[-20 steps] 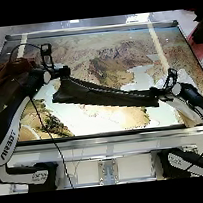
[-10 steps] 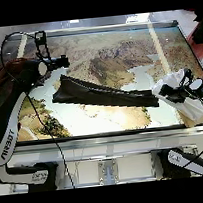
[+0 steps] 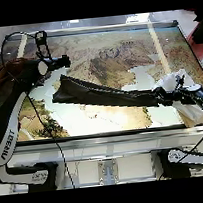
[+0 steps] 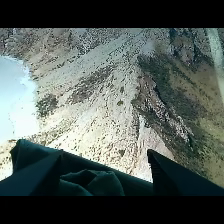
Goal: Fold the shirts.
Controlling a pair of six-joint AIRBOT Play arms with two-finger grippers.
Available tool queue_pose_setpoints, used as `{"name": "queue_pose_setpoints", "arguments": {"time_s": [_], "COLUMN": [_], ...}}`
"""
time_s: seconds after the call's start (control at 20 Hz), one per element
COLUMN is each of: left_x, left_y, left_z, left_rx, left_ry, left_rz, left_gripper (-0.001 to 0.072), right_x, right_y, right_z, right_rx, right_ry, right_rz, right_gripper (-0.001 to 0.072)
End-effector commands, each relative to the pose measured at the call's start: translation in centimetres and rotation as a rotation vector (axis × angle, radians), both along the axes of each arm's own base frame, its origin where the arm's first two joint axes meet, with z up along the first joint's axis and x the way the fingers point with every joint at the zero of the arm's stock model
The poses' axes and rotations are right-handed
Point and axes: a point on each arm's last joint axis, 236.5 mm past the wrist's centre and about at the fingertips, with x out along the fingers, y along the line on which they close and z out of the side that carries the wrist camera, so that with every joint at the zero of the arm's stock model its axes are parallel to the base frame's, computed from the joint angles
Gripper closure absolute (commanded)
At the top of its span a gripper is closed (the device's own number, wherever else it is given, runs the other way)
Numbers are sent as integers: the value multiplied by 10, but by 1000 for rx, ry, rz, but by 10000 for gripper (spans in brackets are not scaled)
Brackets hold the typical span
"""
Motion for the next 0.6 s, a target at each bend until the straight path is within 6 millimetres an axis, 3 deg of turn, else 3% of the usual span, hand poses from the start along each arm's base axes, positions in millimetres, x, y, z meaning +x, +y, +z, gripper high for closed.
{"name": "queue_pose_setpoints", "arguments": {"time_s": [0.0,0.15,0.2,0.25,0.35,0.4,0.55], "left_x": [-2,-7,-10,-13,-19,-21,-43], "left_y": [-7,-8,-8,-8,-8,-9,-32], "left_z": [1,-7,-12,-16,-27,-36,-84], "left_rx": [-34,-44,-34,-20,-7,-8,-44], "left_ry": [8,48,69,88,132,159,331], "left_rz": [-7,-9,-14,-24,-31,-35,-95], "left_gripper": [115,116,125,204,574,691,698], "right_x": [12,20,22,22,22,23,38], "right_y": [20,24,23,22,23,28,41], "right_z": [2,0,0,0,3,10,55], "right_rx": [34,-1,-8,-11,-6,11,46], "right_ry": [-43,-64,-70,-72,-74,-77,-142], "right_rz": [24,26,21,19,26,52,148], "right_gripper": [159,449,607,674,675,675,676]}}
